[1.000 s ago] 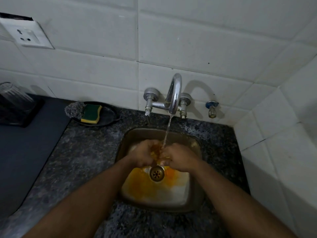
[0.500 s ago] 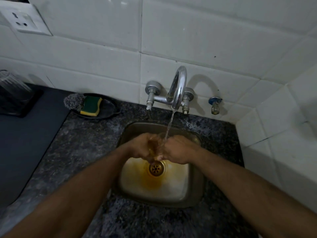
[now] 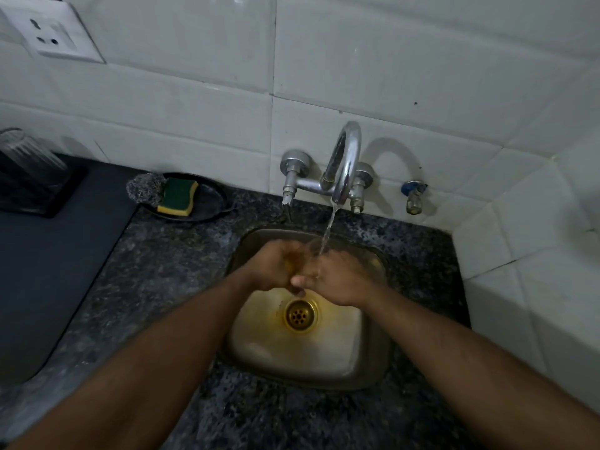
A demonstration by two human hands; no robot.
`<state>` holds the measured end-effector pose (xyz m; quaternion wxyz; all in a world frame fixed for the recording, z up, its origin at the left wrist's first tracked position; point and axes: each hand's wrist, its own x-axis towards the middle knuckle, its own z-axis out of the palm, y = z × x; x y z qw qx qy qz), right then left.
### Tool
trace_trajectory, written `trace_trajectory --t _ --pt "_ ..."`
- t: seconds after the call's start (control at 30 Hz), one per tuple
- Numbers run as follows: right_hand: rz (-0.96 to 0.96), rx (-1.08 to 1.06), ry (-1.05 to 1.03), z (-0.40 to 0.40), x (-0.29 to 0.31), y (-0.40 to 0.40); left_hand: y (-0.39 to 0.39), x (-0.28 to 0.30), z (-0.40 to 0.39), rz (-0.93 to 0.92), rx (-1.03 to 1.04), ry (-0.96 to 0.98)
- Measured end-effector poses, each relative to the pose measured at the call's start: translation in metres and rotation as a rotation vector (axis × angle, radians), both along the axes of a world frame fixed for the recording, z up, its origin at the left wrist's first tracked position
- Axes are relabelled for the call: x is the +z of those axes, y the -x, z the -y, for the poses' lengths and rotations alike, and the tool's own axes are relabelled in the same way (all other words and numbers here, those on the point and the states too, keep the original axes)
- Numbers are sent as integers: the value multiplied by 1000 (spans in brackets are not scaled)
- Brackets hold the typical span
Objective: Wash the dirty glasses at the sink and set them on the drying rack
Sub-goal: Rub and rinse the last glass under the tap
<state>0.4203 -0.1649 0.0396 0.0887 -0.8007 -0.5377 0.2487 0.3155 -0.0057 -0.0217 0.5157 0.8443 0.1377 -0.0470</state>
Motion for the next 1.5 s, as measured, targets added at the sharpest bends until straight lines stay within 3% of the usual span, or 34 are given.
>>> trace_trajectory --t 0.07,0.1,0.17,0.27,0.33,0.4,0.5,0.53,0.6,0.67,0.73,0.8,0.83,0.9,0.93,1.0,1.07,1.13,1.2,1.3,1.33,1.37,1.43,1.5 --pt "-379 -308 -98 -3 -4 7 -4 -9 17 181 254 -261" --pt "-481 -366 -134 -3 -3 10 -4 -12 24 237 341 -367" --pt "-330 -177 -94 1 1 10 -1 -13 22 245 282 -282" --pt "344 316 152 9 11 1 4 4 -2 -151 -232 40" --pt "459 415 182 7 14 -2 4 2 -10 -288 -334 62" --pt "379 348 169 0 12 -3 1 -3 -3 -126 -130 10" --pt "68 127 84 -5 2 -10 0 -19 24 182 268 -106" --pt "73 131 79 -5 1 -11 1 -20 29 226 326 -134" --pt "214 263 120 -2 3 -8 8 -16 28 135 209 46" --pt "389 392 175 -1 12 -5 14 -14 15 -82 -104 246" --pt "391 394 188 -1 15 -4 14 -19 3 -190 -188 248" --pt "237 254 174 -2 12 -4 9 -21 5 -137 -4 222" --pt "72 117 168 -3 9 -5 5 -20 12 -78 127 170" --pt "-305 -173 101 -4 3 -4 1 -19 32 107 359 -130" --pt "-379 -229 75 -4 4 -3 1 -18 39 189 447 -233" --pt "-215 -73 120 -2 12 -4 2 -14 39 191 404 -191" --pt "224 202 246 2 22 -5 3 -11 22 -31 87 -90" --pt "392 307 258 3 23 -6 5 -6 9 -205 -128 -46" --pt "334 230 223 3 19 -6 2 -2 11 -127 -32 -43" --pt "-154 -57 95 -2 12 -4 -1 -3 34 187 322 -252" --pt "-202 -69 56 -5 15 -3 0 -1 42 232 415 -300" --pt "-132 -14 41 -6 16 -6 1 -2 47 243 457 -293" --pt "24 76 43 -7 16 -11 3 -4 44 155 393 -76" --pt "17 11 -41 -1 15 -20 7 -2 40 44 305 185"
